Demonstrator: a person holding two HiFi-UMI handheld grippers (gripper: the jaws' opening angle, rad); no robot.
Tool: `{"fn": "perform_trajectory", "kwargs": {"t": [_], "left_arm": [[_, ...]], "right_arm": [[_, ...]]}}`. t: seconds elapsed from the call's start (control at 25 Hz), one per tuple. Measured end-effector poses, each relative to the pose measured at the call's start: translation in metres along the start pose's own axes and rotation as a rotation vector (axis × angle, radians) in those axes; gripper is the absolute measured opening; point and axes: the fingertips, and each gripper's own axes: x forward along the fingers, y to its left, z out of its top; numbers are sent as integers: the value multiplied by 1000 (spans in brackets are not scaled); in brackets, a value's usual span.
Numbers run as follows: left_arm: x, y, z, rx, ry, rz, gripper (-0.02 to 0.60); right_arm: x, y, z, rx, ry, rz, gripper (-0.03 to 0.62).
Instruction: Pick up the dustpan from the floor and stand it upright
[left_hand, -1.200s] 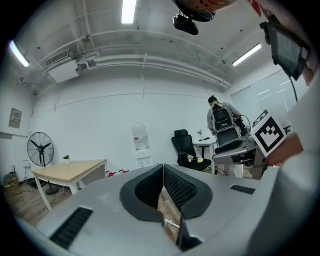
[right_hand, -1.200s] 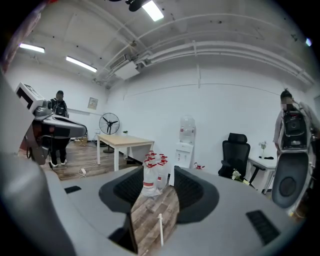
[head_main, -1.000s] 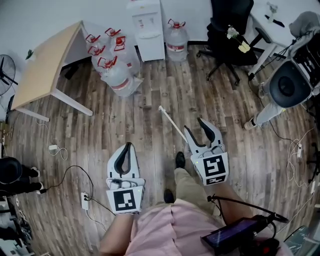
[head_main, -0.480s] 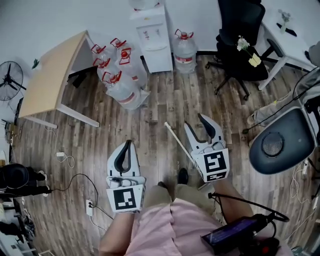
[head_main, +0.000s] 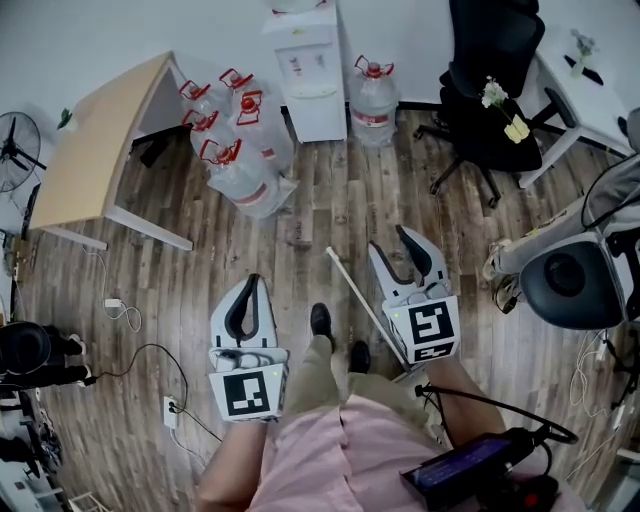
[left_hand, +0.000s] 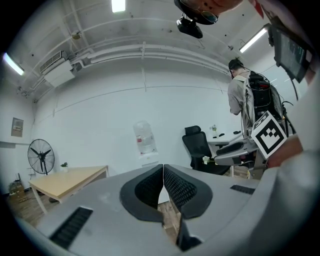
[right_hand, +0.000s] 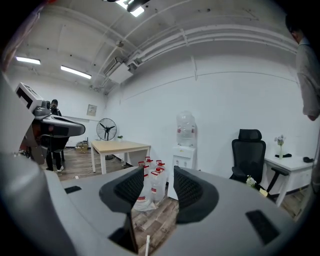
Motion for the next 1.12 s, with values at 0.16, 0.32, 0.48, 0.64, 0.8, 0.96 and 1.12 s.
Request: {"fn": "perform_trajectory", "kwargs": {"t": [0.16, 0.32, 0.48, 0.64, 0.8, 0.96, 1.12], "left_arm": [[21, 12, -7, -33, 0, -6, 14], [47, 29, -31, -82, 45, 5, 14], [76, 48, -53, -98, 79, -6, 14], [102, 68, -86, -136, 125, -13, 14], [130, 85, -122, -163, 161, -27, 14], [155, 95, -160, -181, 189, -45, 14], [173, 97, -203, -194, 222, -67, 14]], "right_arm": [[27, 2, -4, -6, 20, 17, 186], [62, 7, -15, -11, 56, 41, 186], [99, 11, -29, -10, 101, 60, 186], [136, 19, -53, -9, 160, 86, 186], [174, 29, -85, -1, 210, 114, 186], [209, 40, -125, -2, 256, 139, 186], [233, 52, -172, 0, 315, 160, 186]]}}
